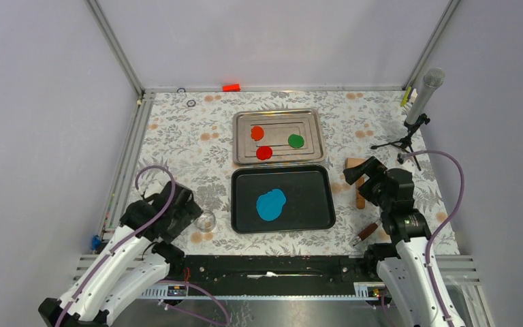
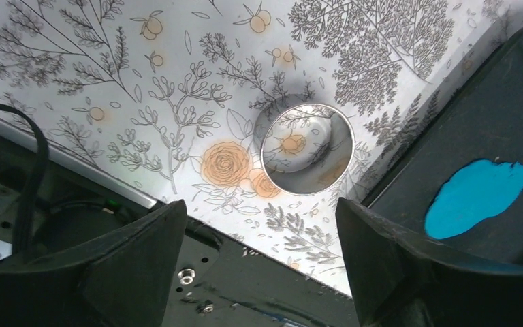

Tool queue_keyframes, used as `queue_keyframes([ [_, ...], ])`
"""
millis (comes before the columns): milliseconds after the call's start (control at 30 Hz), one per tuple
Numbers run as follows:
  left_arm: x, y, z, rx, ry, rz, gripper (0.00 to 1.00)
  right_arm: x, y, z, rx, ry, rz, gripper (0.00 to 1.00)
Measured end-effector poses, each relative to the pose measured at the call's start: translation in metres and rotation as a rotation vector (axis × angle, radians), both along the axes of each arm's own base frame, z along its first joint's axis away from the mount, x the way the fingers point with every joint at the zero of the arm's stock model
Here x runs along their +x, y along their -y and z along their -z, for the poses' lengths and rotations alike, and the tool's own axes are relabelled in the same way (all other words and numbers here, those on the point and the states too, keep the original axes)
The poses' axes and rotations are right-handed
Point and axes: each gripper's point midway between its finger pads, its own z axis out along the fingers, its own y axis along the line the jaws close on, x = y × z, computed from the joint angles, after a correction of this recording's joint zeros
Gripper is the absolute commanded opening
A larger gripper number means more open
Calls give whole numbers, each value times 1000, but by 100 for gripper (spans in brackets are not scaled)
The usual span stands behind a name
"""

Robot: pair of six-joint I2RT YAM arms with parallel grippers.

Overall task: Roll out the dumpling wrappers from the dough
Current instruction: Place the rolling pin at the center of the board, then pick up the dumpling mold from the center of the board.

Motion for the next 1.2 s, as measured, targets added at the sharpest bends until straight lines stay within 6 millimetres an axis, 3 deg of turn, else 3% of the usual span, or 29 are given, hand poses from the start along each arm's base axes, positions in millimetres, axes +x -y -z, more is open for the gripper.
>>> queue_keyframes([
  [200, 6, 3, 14, -38, 17, -101, 68, -11, -13, 16, 40, -32, -68, 88],
  [467, 10, 9, 53, 2, -86, -111, 49, -13, -19, 15, 59, -33, -99, 88],
  [567, 14, 10, 56, -3, -69, -121, 41, -13, -20, 15, 62, -33, -104, 88],
  [767, 18, 12, 60, -12, -54, -128, 40, -14, -20, 14, 62, -30, -105, 89],
  [833, 18, 13, 64, -19, -56, -129, 34, -14, -20, 14, 63, -29, -104, 88],
  [1067, 13, 12, 74, -20, -71, -134, 0, -17, -21, 24, 82, -45, -93, 89],
  [1200, 16, 11, 57, -2, -66, -109, 0, -18, -21, 26, 85, -49, -91, 89],
])
